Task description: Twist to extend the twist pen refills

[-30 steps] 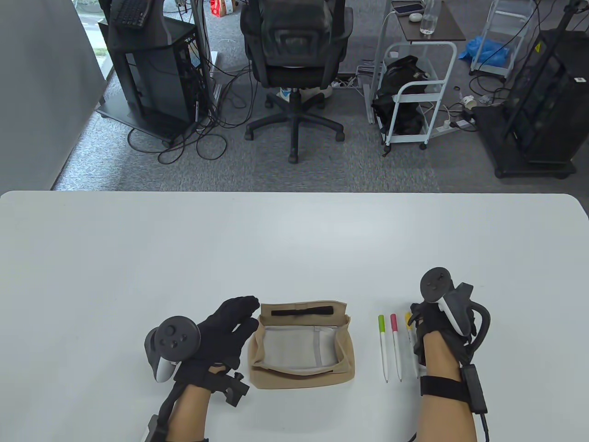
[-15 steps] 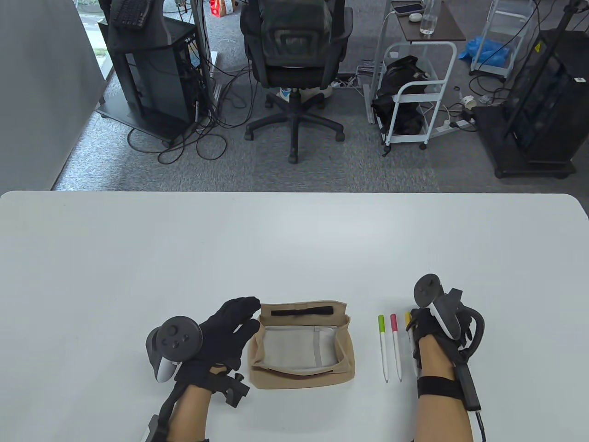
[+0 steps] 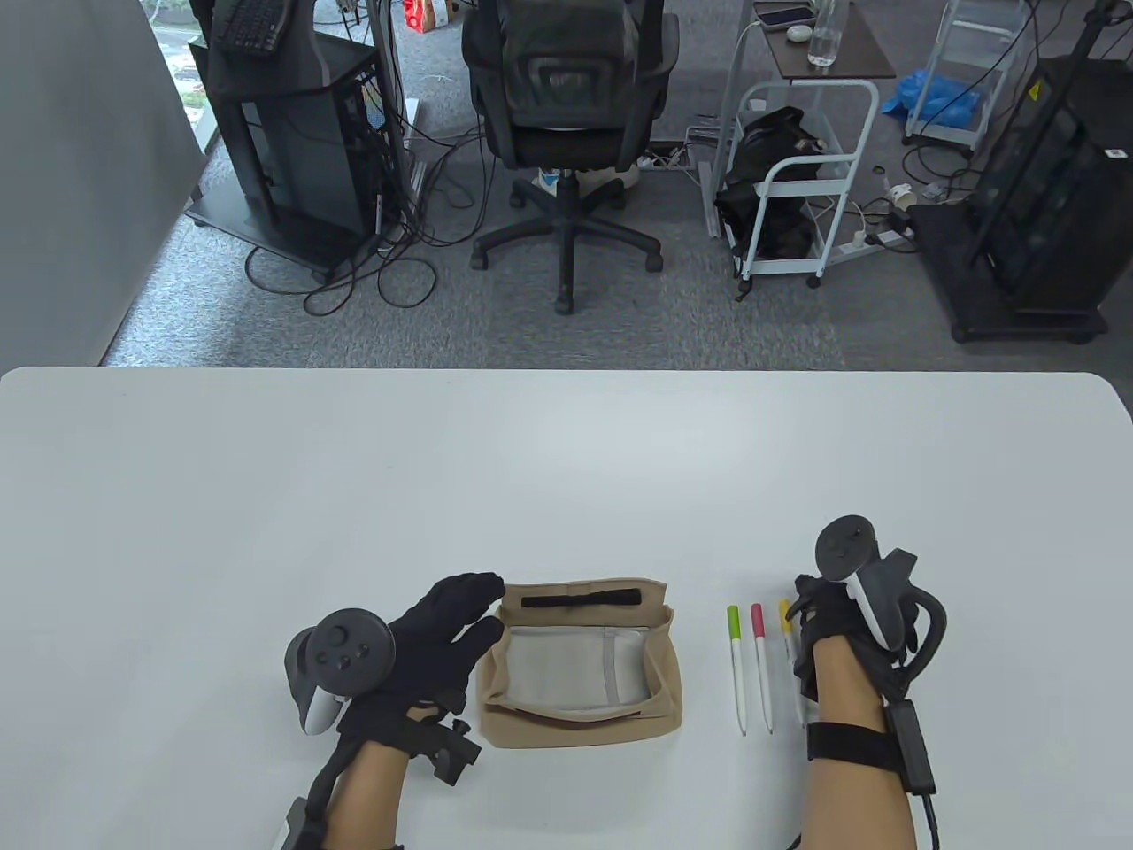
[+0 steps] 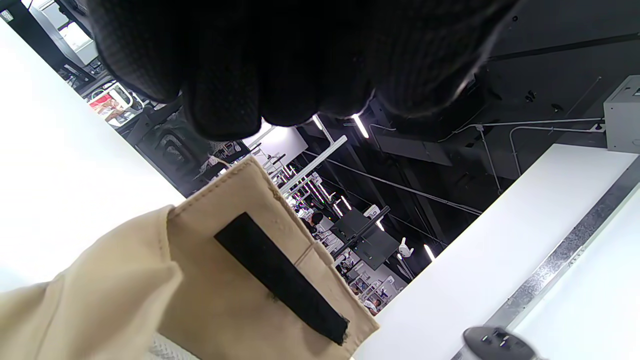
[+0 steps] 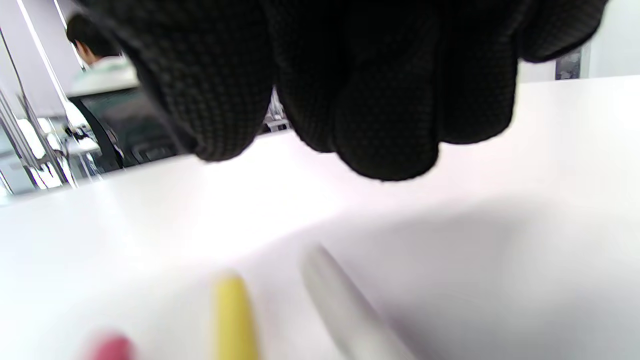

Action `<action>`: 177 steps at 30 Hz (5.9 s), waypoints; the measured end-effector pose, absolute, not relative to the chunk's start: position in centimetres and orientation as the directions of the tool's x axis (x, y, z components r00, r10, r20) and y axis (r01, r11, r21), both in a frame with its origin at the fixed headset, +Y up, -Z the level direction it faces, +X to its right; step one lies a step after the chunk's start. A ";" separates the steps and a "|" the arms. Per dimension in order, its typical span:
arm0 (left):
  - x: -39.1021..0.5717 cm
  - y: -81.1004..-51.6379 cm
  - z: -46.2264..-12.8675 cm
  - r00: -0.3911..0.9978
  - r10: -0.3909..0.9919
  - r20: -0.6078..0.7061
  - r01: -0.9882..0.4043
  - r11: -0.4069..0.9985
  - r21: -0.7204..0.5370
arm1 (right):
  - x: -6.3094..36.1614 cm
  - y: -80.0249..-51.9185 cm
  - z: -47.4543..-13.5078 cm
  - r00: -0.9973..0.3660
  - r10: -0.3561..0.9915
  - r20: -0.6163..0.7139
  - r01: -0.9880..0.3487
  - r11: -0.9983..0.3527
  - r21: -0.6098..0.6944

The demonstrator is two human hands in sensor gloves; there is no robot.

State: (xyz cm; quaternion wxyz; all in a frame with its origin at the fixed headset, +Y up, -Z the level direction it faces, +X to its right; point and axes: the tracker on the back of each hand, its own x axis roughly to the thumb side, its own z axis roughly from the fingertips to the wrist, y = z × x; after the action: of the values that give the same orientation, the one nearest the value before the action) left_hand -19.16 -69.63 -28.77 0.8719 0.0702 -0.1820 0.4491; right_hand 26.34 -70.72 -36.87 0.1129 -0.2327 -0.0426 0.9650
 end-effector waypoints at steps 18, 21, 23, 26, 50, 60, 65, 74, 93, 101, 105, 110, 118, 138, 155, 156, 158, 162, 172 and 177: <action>-16.6 -68.8 -28.0 0.615 0.643 0.457 -0.708 0.705 -0.038 | 14.8 -63.9 -34.9 -0.874 0.485 0.030 -0.484 -0.874 0.039; -16.0 -68.9 -27.9 0.639 0.609 0.470 -0.673 0.738 -0.040 | 13.3 -65.1 -35.2 -0.901 0.430 0.051 -0.426 -0.901 0.078; -15.3 -69.1 -27.8 0.652 0.585 0.483 -0.645 0.762 -0.052 | 12.3 -66.3 -35.5 -0.923 0.381 0.060 -0.374 -0.922 0.101; -14.4 -69.4 -27.8 0.621 0.613 0.489 -0.665 0.742 -0.086 | 11.6 -67.6 -35.9 -0.936 0.346 0.068 -0.334 -0.932 0.138; -4.4 -75.2 -29.9 0.899 0.082 0.430 0.074 0.940 -0.333 | 11.0 -68.5 -36.0 -0.942 0.325 0.086 -0.317 -0.943 0.102; -3.8 -75.8 -29.2 0.897 0.003 0.442 0.158 0.932 -0.325 | 11.0 -68.6 -35.9 -0.945 0.319 0.080 -0.311 -0.945 0.098; -2.9 -75.8 -28.5 0.866 -0.085 0.492 0.232 0.941 -0.245 | 11.0 -68.6 -35.9 -0.948 0.309 0.079 -0.302 -0.949 0.092; -1.8 -75.9 -27.5 0.792 -0.204 0.575 0.331 0.935 -0.124 | 11.0 -68.6 -35.8 -0.952 0.295 0.076 -0.289 -0.954 0.081; -2.0 -76.2 -27.6 0.782 -0.208 0.587 0.343 0.931 -0.126 | 11.1 -68.8 -35.7 -0.954 0.292 0.065 -0.288 -0.955 0.074; -3.6 -75.8 -28.1 0.821 -0.092 0.564 0.201 0.970 -0.136 | 11.0 -68.9 -35.5 -0.958 0.278 0.065 -0.275 -0.960 0.056; -5.6 -74.4 -28.4 0.855 0.060 0.515 0.013 0.990 -0.137 | 11.1 -68.9 -35.6 -0.958 0.279 0.063 -0.276 -0.960 0.051; -8.2 -72.0 -28.1 0.851 0.237 0.469 -0.250 0.968 -0.036 | 11.2 -68.8 -35.6 -0.955 0.291 0.064 -0.288 -0.956 0.053; -11.9 -69.2 -27.0 0.616 0.610 0.498 -0.682 0.730 -0.051 | 11.9 -65.4 -34.5 -0.889 0.440 0.124 -0.443 -0.897 0.008; -12.5 -69.4 -27.2 0.254 0.850 0.461 -0.861 0.416 -0.293 | 9.3 -62.2 -32.3 0.033 0.941 0.336 -0.715 -0.212 0.666; -12.4 -69.5 -27.2 0.267 0.847 0.459 -0.854 0.429 -0.295 | 9.1 -62.3 -32.3 -0.050 0.907 0.419 -0.816 -0.279 0.507; -12.5 -69.5 -27.2 0.273 0.844 0.461 -0.854 0.433 -0.288 | 9.2 -62.2 -32.2 -0.077 0.895 0.439 -0.827 -0.303 0.474; -12.5 -69.5 -27.2 0.277 0.843 0.460 -0.855 0.435 -0.281 | 9.2 -61.9 -32.0 -0.119 0.876 0.468 -0.847 -0.336 0.413; -12.6 -69.5 -27.2 0.286 0.843 0.456 -0.863 0.433 -0.260 | 9.0 -61.4 -31.4 -0.206 0.829 0.519 -0.870 -0.398 0.290; -13.1 -69.4 -27.1 0.285 0.854 0.435 -0.885 0.408 -0.223 | 9.2 -60.8 -30.7 -0.286 0.800 0.527 -0.895 -0.420 0.151; -14.8 -68.8 -27.3 0.328 0.834 0.444 -0.890 0.430 -0.149 | 12.0 -58.8 -30.5 -0.380 0.788 0.484 -0.882 -0.467 0.068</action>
State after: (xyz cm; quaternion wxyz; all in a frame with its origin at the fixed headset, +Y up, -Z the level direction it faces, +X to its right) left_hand -14.80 -68.78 -27.26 0.8127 0.0608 -0.2337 0.5303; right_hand 12.00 -58.83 -30.47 0.5064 0.2314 -0.1007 0.8246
